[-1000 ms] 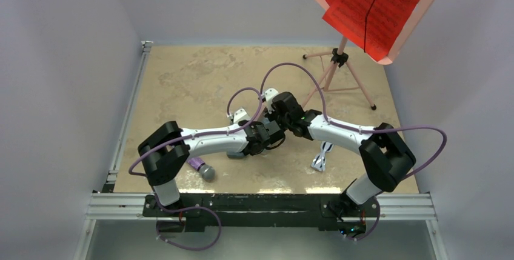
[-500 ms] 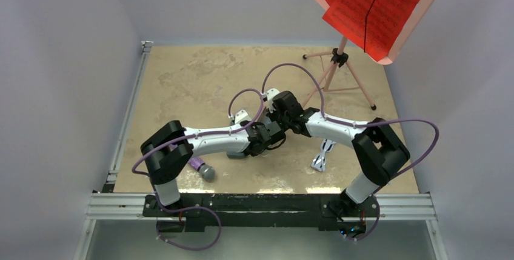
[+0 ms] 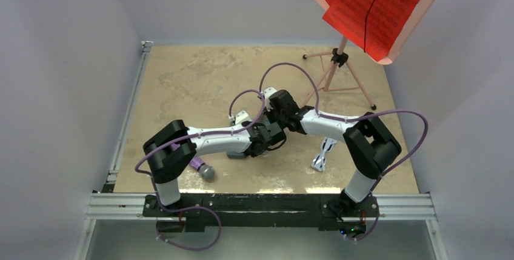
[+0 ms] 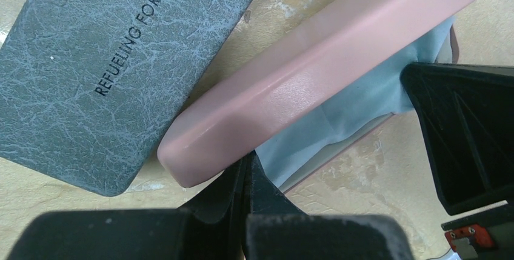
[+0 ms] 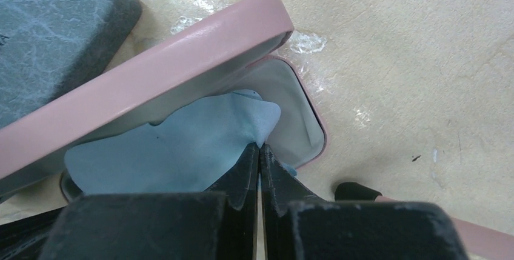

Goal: Organize the sunglasses
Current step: Place the folded cleaning cloth in the sunglasses case.

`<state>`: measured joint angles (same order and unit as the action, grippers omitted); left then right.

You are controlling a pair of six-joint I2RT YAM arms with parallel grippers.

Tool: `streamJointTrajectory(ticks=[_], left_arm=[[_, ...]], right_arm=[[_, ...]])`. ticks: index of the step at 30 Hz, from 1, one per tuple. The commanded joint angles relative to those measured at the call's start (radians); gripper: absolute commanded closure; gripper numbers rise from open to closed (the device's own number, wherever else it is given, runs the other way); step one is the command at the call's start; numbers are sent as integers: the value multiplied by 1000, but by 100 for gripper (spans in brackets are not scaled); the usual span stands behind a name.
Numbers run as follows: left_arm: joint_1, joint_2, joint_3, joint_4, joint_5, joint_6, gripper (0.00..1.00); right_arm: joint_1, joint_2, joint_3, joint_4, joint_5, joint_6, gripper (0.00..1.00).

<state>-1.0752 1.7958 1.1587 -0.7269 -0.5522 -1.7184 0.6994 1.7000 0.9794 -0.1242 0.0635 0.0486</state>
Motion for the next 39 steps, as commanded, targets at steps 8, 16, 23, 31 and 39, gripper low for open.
streamJointTrajectory(ticks=[8,16,23,31,39], left_arm=[[4,9,24,-32,-8,-29,100],[4,15,57,-86,-18,-39,100],[3,-9,69,-89,-25,-11,84],[1,-33,74,-46,-7,60,67],[-29,-109,54,101,10,275,51]], right_arm=[[-6,-7,33,51,65,64,85],[-6,-68,21,42,83,91,46],[-7,-164,-14,35,140,119,46],[-8,-296,-68,-72,303,293,43],[-19,-573,-187,-194,410,499,15]])
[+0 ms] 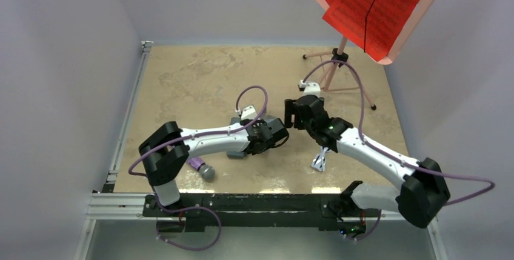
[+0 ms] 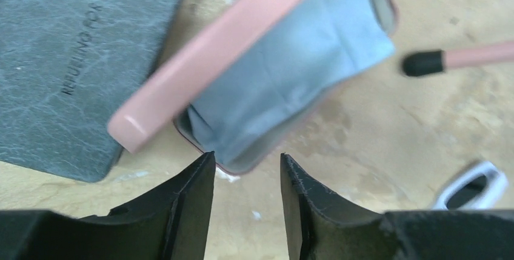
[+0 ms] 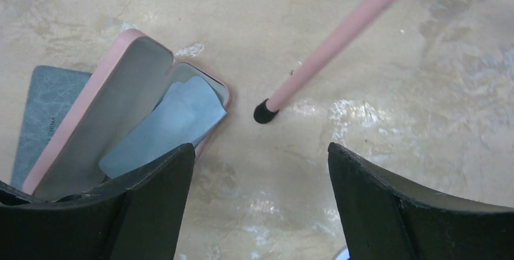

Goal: Organize the sunglasses
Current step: Place the folded cleaning cloth in the sunglasses case, then adjust the folded cleaning cloth with the sunglasses case.

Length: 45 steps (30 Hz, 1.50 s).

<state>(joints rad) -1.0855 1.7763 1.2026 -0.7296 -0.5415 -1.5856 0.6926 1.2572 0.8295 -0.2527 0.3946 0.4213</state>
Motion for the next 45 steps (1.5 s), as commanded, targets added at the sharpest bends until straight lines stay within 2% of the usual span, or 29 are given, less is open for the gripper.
streamJointTrajectory(ticks=[1,5,7,11,12,14,16,18,22,26,38,45], left_arm=[[-19,-98,6,137,11,226,50],[-19,-113,17,188,49,428,42],[-18,-121,2,263,83,578,36],[0,-78,49,309,120,777,26],[18,-66,54,330,151,830,22],[39,-54,52,383,218,900,3],[71,-51,40,449,304,966,0],[93,-39,39,500,354,1044,0],[120,26,123,463,368,1105,2],[133,82,187,425,369,1141,17],[155,213,315,308,312,1154,46],[163,261,343,293,310,1147,48]], right_arm=[[-13,-166,-45,-78,69,140,15],[-13,-295,-76,-169,40,202,15],[-14,-359,-105,-204,36,231,15],[-13,-496,-195,-204,-47,250,15],[-13,-528,-221,-200,-73,251,15],[-13,-586,-265,-199,-111,259,15],[-13,-640,-301,-199,-154,263,13],[-13,-678,-318,-210,-166,279,10],[-13,-747,-352,-219,-118,299,8],[-14,-801,-382,-209,-104,281,8],[-13,-881,-397,-223,-61,251,8],[-13,-899,-400,-228,-59,252,8]])
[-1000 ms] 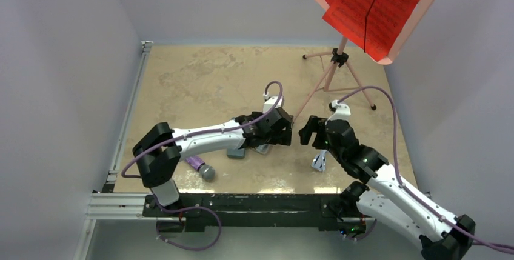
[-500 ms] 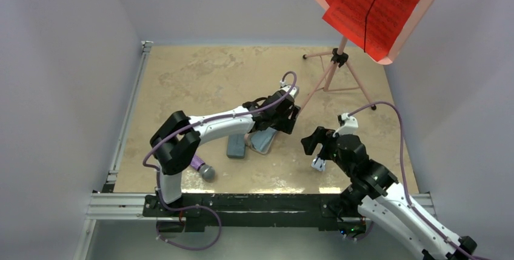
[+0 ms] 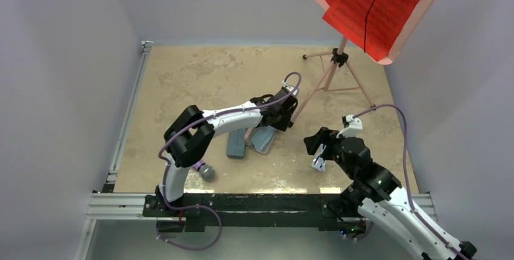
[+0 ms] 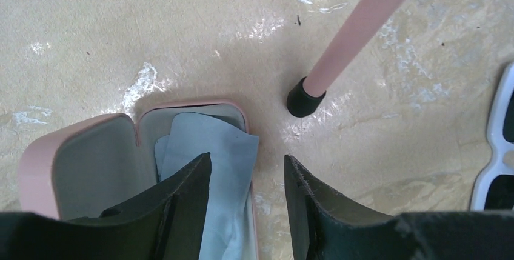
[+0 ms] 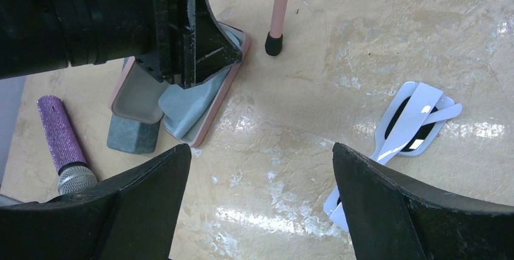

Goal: Organize the sunglasses
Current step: Adjust the folded cleaning cloth with the sunglasses case.

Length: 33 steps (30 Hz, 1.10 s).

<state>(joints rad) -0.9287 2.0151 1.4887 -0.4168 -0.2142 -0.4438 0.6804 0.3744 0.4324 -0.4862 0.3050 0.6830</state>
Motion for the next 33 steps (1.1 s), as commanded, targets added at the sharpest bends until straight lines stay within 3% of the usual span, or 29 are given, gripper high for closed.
streamJointTrajectory(ticks=[1,8,18,27,33], left_arm=[[7,30,63,-23,-17,4,50],[7,50,76,-30,-19,-8,56],[7,83,113,-59,-68,-27,73],[7,89,114,-71,-60,-33,74],[7,91,117,-68,-58,-52,85]], right_arm=[[-2,-17,-4,6,30,-10,9],[-2,-16,-4,12,27,-13,9],[-1,-17,-6,11,26,-14,10],[-1,-9,-6,12,26,-13,11],[-1,-14,-6,12,28,-13,11]])
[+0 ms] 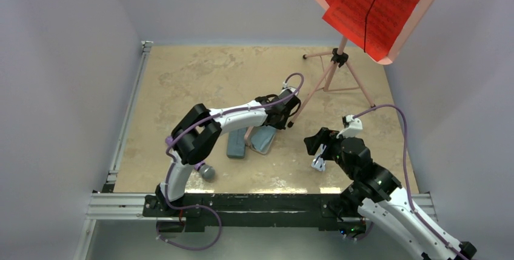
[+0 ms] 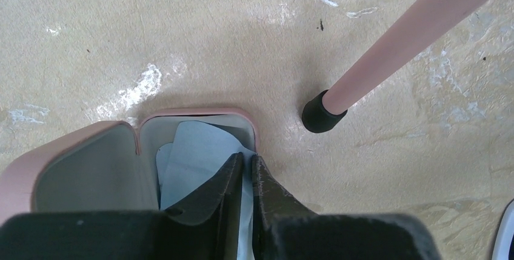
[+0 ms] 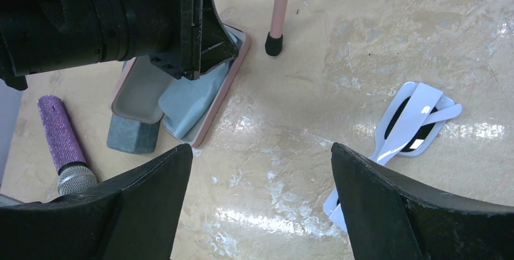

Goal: Organize the sunglasses
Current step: Adjust the folded cleaning cloth with the sunglasses case.

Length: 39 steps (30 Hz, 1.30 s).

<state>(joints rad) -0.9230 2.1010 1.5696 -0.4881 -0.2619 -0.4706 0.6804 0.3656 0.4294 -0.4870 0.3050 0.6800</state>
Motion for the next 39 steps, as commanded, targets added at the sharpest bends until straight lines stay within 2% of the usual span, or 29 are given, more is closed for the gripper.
streamJointTrajectory(ticks=[1,7,17,26,35,39], left_arm=[[1,4,38,5,-10,-29,87],[1,18,55,-6,-32,-105,100],[1,44,87,-91,-146,-271,100],[-2,45,79,-115,-178,-396,100],[-13,48,81,-101,-186,-457,100],[-15,37,77,-116,-180,-460,82]], right_arm=[[-1,-5,-4,13,28,-10,11],[-1,-5,-4,13,28,-10,11],[-1,-10,-5,10,28,-7,11],[-1,-8,-6,11,26,-7,11],[-1,-19,-9,7,28,-4,11],[-1,-24,-10,5,26,-3,11]])
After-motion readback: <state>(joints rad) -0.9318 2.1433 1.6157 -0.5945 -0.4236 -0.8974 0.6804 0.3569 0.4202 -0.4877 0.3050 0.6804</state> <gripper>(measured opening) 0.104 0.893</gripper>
